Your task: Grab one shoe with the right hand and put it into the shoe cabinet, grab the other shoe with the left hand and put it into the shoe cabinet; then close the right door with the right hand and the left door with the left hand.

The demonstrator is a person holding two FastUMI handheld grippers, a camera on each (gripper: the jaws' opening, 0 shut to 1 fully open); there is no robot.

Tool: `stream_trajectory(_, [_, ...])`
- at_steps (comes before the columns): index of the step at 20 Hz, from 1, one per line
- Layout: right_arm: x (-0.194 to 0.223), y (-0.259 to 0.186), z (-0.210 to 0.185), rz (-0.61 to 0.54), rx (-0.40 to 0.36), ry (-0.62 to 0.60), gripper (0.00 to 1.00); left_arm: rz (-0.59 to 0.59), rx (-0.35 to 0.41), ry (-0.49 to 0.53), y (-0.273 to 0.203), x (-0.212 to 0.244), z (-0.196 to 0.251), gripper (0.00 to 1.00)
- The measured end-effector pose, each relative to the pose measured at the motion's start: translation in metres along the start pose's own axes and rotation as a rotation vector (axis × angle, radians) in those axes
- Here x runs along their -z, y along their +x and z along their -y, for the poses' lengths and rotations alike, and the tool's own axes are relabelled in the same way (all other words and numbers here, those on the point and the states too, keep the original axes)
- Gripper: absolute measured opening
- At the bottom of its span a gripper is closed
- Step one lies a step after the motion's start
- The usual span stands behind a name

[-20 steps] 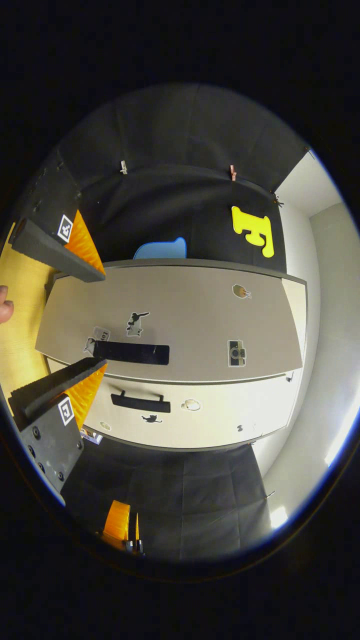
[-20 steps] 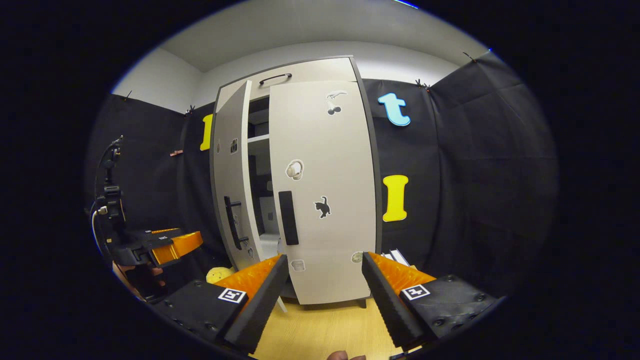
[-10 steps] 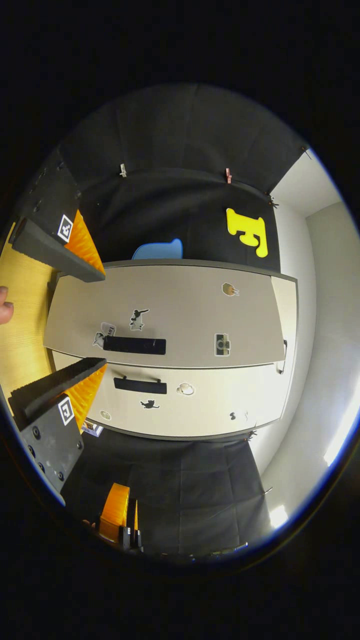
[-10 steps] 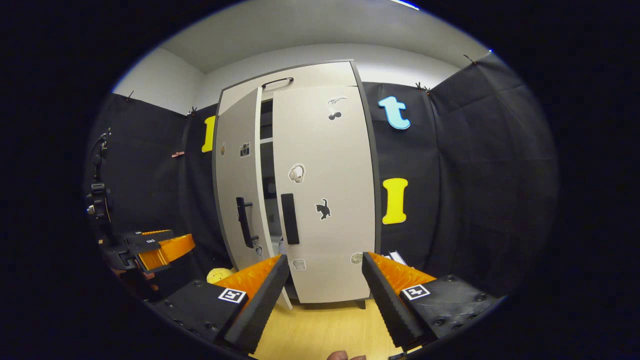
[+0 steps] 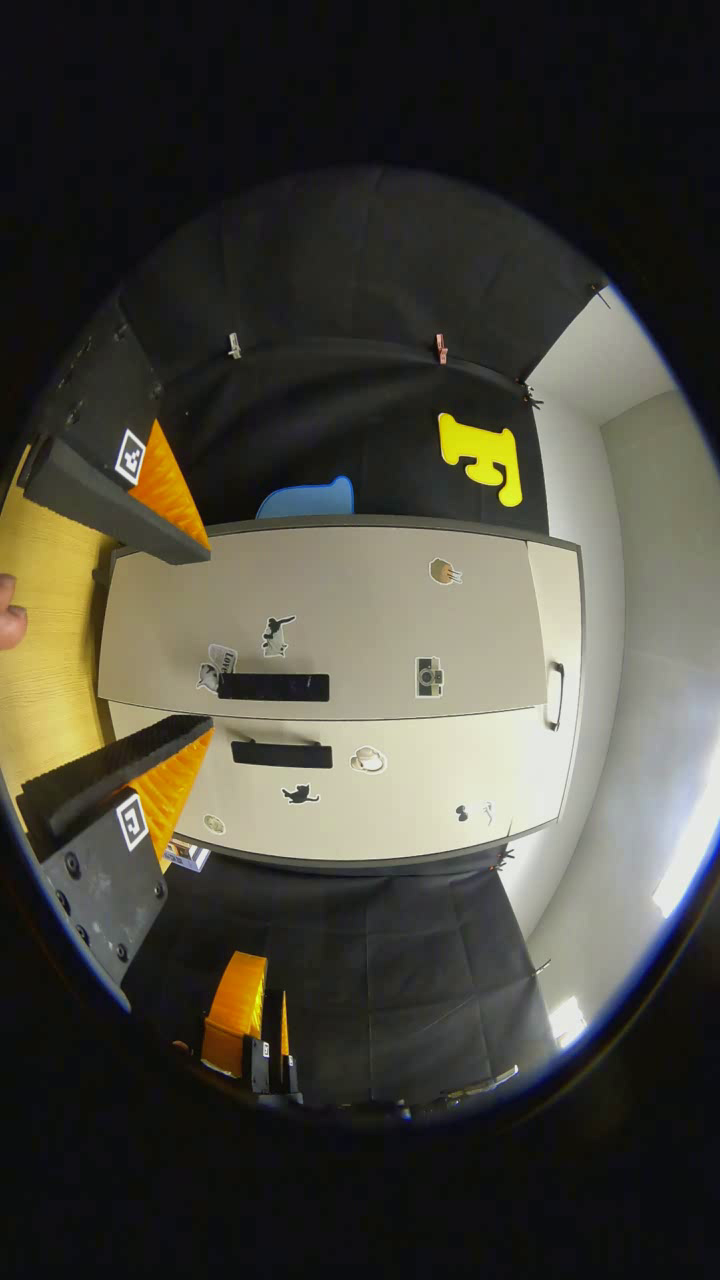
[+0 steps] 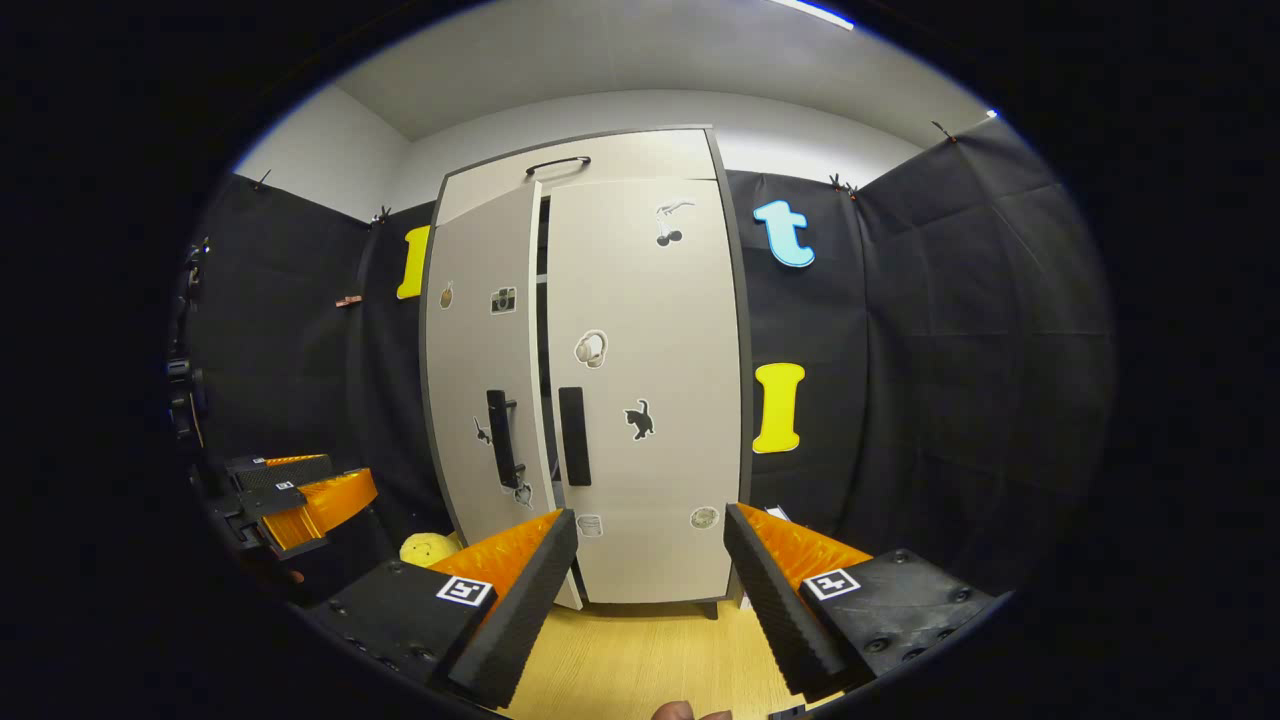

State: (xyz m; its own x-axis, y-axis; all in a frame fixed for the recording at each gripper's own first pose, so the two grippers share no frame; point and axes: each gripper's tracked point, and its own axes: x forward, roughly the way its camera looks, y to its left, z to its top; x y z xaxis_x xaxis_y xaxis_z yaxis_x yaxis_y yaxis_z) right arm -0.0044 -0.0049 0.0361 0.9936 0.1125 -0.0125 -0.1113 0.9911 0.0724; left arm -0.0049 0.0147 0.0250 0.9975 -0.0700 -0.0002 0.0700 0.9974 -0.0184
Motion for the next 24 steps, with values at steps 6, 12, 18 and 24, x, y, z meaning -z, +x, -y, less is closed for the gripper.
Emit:
stream_trajectory(6, [-0.010, 0.000, 0.001, 0.037, 0.040, -0.069, 0.97, 0.027, -0.021, 0.019, -0.003, -0.008, -0.010, 0.96])
stream_trajectory(12, [-0.008, 0.000, -0.008, 0.033, 0.028, -0.075, 0.98, 0.028, -0.035, 0.020, -0.006, -0.008, -0.016, 0.96])
stream_trajectory(18, [-0.008, 0.001, -0.008, 0.029, 0.035, -0.064, 0.98, 0.020, -0.046, 0.011, -0.006, -0.005, -0.021, 0.96])
stream_trajectory(24, [-0.008, 0.003, -0.006, 0.031, 0.045, -0.055, 0.98, 0.023, -0.045, 0.014, -0.004, -0.006, -0.021, 0.96])
